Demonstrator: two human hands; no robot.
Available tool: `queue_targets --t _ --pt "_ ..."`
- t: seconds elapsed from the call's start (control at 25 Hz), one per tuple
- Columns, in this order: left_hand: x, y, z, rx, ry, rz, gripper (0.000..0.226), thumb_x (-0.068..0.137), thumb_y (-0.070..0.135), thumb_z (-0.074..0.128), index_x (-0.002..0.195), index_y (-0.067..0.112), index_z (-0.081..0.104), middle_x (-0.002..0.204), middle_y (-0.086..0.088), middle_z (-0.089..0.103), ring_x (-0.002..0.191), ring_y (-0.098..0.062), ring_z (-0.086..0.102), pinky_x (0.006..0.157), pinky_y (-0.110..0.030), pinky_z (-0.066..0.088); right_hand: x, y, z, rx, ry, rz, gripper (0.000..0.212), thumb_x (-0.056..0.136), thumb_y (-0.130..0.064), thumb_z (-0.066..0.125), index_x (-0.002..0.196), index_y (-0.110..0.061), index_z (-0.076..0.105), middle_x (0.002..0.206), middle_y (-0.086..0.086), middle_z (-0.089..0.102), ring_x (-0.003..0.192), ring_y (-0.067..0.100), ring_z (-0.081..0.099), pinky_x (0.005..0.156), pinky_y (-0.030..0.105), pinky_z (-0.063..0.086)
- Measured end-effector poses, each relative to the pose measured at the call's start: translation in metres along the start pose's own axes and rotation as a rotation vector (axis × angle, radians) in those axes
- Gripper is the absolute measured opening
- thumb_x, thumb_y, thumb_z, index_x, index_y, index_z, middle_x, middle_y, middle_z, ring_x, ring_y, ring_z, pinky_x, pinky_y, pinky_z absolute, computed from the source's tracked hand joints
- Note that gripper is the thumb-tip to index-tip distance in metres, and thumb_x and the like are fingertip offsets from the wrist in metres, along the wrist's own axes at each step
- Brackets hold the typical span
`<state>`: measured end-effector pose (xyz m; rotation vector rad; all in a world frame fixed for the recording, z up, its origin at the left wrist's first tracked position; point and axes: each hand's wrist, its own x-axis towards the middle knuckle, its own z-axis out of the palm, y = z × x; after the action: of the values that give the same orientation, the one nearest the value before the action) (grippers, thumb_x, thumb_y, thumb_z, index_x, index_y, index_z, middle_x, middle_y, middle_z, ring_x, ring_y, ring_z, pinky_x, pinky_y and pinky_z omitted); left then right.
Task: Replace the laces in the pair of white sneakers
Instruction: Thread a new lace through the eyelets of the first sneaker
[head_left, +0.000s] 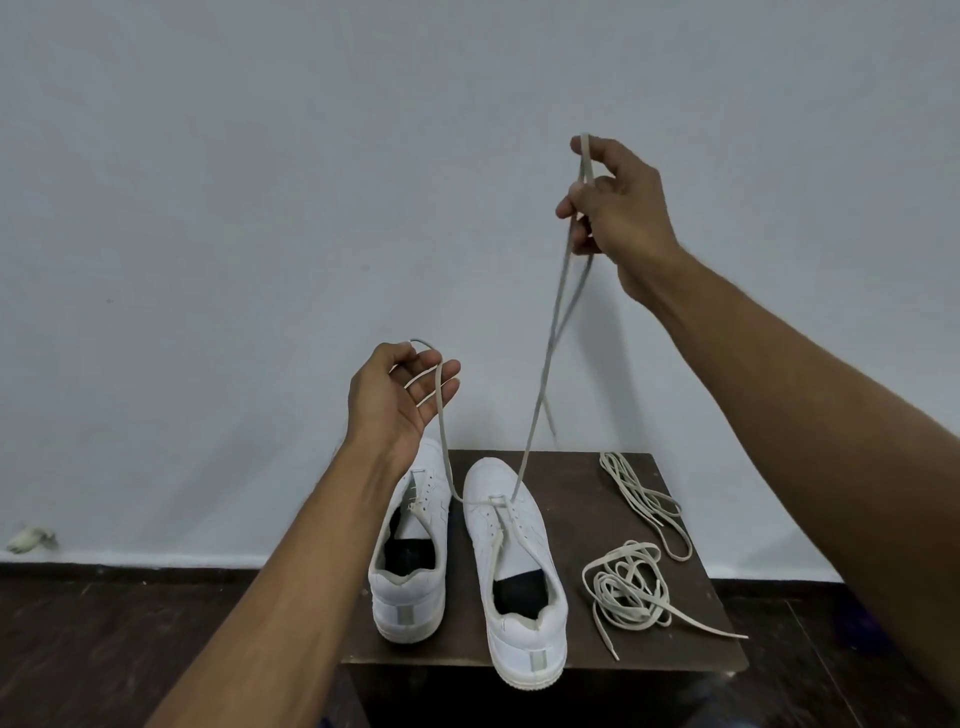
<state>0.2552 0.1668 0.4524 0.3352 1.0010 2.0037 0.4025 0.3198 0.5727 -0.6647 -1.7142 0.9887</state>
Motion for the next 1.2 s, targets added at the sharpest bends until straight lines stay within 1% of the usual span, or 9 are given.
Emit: queue_targets --t 0.16,0.32,0.4,0.48,0.56,0.76,0.96,1.08,1.2 --pt "0.001 0.001 0.0 0.007 -0.01 0.01 0.014 0.094 0.011 0.047 0.082 0.009 0.054 0.075 -0.008 0.063 0.075 -0.029 0.072 0.069 -0.034 0.06 -0.007 0.062 -0.004 -0.161 -0.062 0.022 0.023 0.094 -0.004 0.051 0.1 -0.018 0.069 0.071 0.0 0.063 0.05 0.006 0.049 0.047 0.023 0.041" --pt "0.0 0.0 0.004 0.02 -0.042 0.011 0.014 0.094 0.011 0.046 0.082 0.009 0.053 0.077 -0.009 0.067 0.079 -0.03 0.073 0.07 -0.034 0.061 -0.045 0.143 0.001 -0.192 -0.184 0.254 0.025 0.09 0.005 0.052 0.082 -0.014 0.068 0.082 -0.002 0.067 0.081 0.02 0.062 0.078 0.031 0.052" --pt "0.0 -0.002 0.008 0.07 -0.071 0.014 0.013 0.094 0.011 0.046 0.083 0.01 0.053 0.08 -0.01 0.069 0.082 -0.03 0.073 0.072 -0.034 0.06 -0.07 0.174 0.003 -0.41 -0.211 0.347 0.018 0.09 -0.004 0.055 0.1 -0.014 0.066 0.103 0.003 0.066 0.1 0.024 0.062 0.092 0.037 0.049" --pt "0.0 -0.006 0.011 0.194 -0.092 0.037 0.011 0.094 0.011 0.046 0.085 0.01 0.053 0.084 -0.012 0.072 0.086 -0.03 0.073 0.077 -0.037 0.058 -0.093 0.185 0.004 -0.705 -0.216 0.418 0.04 0.091 -0.017 0.056 0.131 -0.014 0.051 0.134 0.007 0.049 0.116 0.027 0.056 0.097 0.038 0.043" --pt "0.0 -0.016 0.012 0.436 -0.111 0.108 0.01 0.093 0.012 0.051 0.085 0.012 0.057 0.085 -0.011 0.074 0.088 -0.026 0.073 0.081 -0.037 0.055 -0.112 0.178 0.007 -0.666 -0.149 0.364 0.051 0.092 -0.024 0.058 0.139 -0.016 0.043 0.143 0.004 0.04 0.122 0.025 0.052 0.098 0.036 0.043" --pt "0.001 -0.051 0.013 0.976 -0.247 0.295 0.011 0.09 0.015 0.065 0.08 0.014 0.07 0.067 0.001 0.069 0.064 -0.008 0.064 0.064 -0.026 0.05 -0.125 0.125 0.024 0.247 -0.305 0.33 0.025 0.095 -0.023 0.059 0.117 -0.014 0.067 0.106 0.007 0.072 0.103 0.021 0.068 0.09 0.033 0.053" --pt "0.008 -0.057 0.008 1.065 -0.174 0.44 0.006 0.086 0.017 0.07 0.081 0.018 0.072 0.063 0.001 0.067 0.065 -0.018 0.066 0.066 -0.032 0.053 -0.116 0.116 0.019 -0.021 -0.311 0.232 0.012 0.092 -0.013 0.065 0.09 -0.007 0.075 0.063 0.005 0.063 0.047 0.011 0.053 0.051 0.026 0.048" --pt "0.017 -0.063 -0.007 0.892 -0.089 0.311 0.01 0.085 0.01 0.068 0.092 0.017 0.068 0.072 -0.001 0.067 0.066 -0.015 0.066 0.072 -0.034 0.056 -0.098 0.116 0.001 -0.294 -0.207 0.129 0.013 0.089 -0.014 0.066 0.078 -0.019 0.071 0.065 -0.002 0.064 0.054 0.005 0.052 0.06 0.024 0.043" --pt "0.033 -0.094 -0.03 1.049 -0.043 0.021 0.009 0.078 0.019 0.068 0.087 0.02 0.066 0.085 -0.003 0.067 0.08 -0.024 0.067 0.082 -0.047 0.057 -0.072 0.106 -0.02 -0.103 0.138 0.033 0.017 0.091 -0.016 0.063 0.076 -0.023 0.065 0.053 -0.014 0.051 0.051 0.006 0.041 0.053 0.023 0.035"
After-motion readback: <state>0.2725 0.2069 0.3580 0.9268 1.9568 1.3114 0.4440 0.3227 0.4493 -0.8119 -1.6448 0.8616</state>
